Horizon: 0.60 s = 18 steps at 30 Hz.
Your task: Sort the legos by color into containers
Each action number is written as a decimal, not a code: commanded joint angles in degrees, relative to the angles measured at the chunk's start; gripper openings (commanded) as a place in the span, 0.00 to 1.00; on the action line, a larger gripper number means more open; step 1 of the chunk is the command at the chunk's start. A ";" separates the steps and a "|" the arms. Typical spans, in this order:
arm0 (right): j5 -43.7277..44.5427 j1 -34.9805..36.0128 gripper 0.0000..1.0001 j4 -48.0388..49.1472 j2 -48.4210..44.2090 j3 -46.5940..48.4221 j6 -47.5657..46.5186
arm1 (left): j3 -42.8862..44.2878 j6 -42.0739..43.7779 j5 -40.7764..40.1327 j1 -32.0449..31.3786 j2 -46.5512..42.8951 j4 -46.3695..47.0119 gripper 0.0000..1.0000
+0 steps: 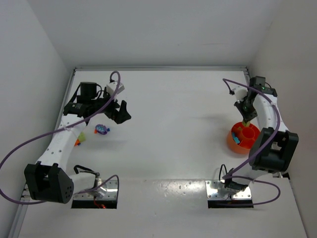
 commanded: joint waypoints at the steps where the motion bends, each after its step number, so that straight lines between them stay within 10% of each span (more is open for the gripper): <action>1: 1.07 -0.24 0.06 1.38 0.44 -0.36 -0.65 | 1.32 -0.48 1.11 0.73 -0.13 0.22 1.00; 18: 3.27 -0.24 0.29 2.43 2.81 0.61 1.64 | 1.32 -0.48 0.59 1.26 -0.13 0.22 1.00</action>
